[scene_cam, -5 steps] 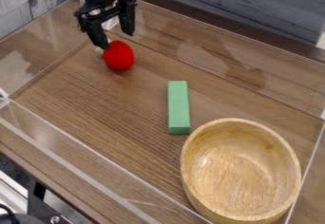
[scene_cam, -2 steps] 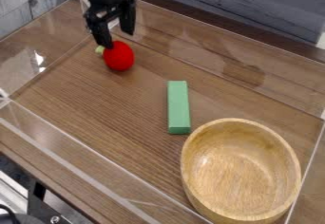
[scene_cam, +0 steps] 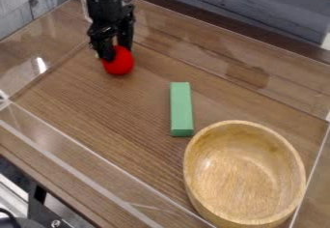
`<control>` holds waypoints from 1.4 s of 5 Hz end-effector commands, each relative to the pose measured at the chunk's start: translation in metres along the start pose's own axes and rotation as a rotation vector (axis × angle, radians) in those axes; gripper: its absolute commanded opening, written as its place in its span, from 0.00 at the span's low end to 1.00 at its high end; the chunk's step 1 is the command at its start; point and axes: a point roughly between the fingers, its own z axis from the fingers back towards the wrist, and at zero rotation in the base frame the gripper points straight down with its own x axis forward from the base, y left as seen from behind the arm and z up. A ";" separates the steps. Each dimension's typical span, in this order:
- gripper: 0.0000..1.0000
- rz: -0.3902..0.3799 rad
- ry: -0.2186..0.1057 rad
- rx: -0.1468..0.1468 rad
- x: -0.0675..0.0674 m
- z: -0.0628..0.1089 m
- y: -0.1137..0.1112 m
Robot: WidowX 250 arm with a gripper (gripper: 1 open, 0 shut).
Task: Move the red object to the right side of the table
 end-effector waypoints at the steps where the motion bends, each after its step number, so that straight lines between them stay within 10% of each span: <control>1: 0.00 0.036 -0.005 -0.033 -0.018 0.013 -0.003; 5: 0.00 0.218 0.080 -0.045 -0.075 0.068 -0.039; 7: 0.00 0.057 0.077 -0.055 -0.123 0.059 -0.037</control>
